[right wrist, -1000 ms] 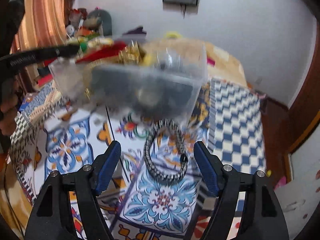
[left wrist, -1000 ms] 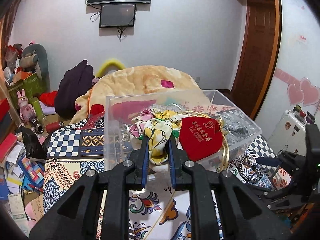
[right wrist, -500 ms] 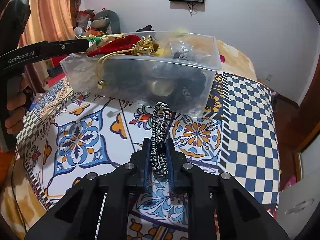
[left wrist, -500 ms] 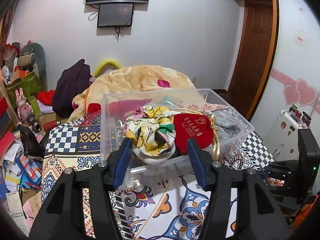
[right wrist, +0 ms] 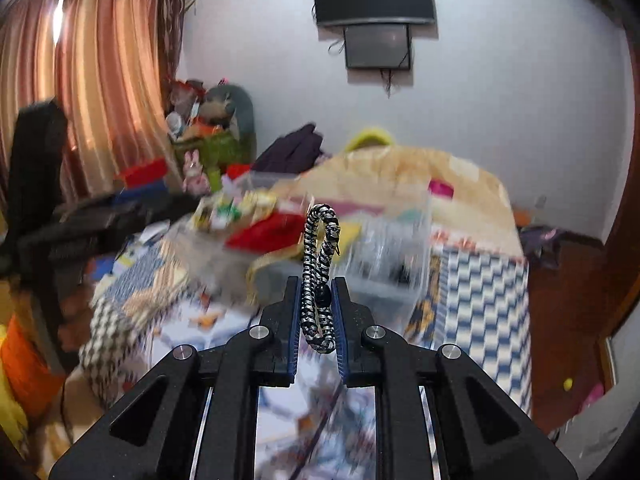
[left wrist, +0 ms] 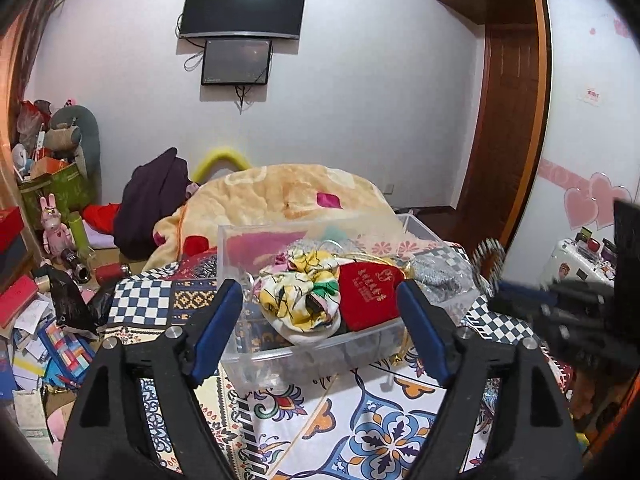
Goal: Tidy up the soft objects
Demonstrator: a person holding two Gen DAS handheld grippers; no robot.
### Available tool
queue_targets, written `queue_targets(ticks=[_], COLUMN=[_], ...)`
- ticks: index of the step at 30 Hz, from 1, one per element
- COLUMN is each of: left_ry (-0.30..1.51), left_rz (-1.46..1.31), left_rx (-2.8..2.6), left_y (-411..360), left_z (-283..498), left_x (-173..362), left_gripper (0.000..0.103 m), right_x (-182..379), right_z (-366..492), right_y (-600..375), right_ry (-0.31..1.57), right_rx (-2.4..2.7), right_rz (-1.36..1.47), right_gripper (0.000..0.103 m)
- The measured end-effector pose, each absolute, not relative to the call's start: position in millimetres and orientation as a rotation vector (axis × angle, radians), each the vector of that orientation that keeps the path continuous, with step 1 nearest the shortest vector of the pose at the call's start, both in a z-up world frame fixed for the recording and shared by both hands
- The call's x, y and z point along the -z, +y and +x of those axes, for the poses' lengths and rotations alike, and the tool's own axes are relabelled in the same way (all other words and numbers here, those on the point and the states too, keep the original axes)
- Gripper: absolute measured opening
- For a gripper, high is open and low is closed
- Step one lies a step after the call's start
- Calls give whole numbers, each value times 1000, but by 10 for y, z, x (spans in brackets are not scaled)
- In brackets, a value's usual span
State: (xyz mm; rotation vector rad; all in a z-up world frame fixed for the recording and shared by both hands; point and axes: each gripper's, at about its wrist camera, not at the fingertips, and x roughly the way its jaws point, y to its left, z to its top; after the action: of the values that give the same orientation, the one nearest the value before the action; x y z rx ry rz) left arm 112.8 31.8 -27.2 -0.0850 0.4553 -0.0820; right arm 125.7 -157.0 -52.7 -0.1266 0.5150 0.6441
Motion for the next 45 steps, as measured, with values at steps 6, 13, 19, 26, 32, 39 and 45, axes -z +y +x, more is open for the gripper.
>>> queue_targets(ticks=[6, 13, 19, 26, 32, 39, 45], left_ry=[442, 447, 433, 360, 277, 207, 197], left_rz=[-81, -88, -94, -122, -115, -79, -69], left_rx=[74, 75, 75, 84, 100, 103, 109], left_y=[319, 338, 350, 351, 279, 157, 121], left_z=[1115, 1148, 1116, 922, 670, 443, 371], left_x=[253, 297, 270, 51, -192, -376, -418], left_gripper=[86, 86, 86, 86, 91, 101, 103], right_x=[469, 634, 584, 214, -82, -236, -201], right_z=[1709, 1872, 1695, 1347, 1019, 845, 813], right_y=[-1419, -1202, -1241, -1451, -1610, -1670, -1674], right_ry=[523, 572, 508, 395, 288, 219, 202], right_rx=[-603, -548, -529, -588, -617, -607, -580], right_rz=[-90, -202, -232, -147, -77, -48, -27], right_gripper=[13, 35, 65, 65, 71, 83, 99])
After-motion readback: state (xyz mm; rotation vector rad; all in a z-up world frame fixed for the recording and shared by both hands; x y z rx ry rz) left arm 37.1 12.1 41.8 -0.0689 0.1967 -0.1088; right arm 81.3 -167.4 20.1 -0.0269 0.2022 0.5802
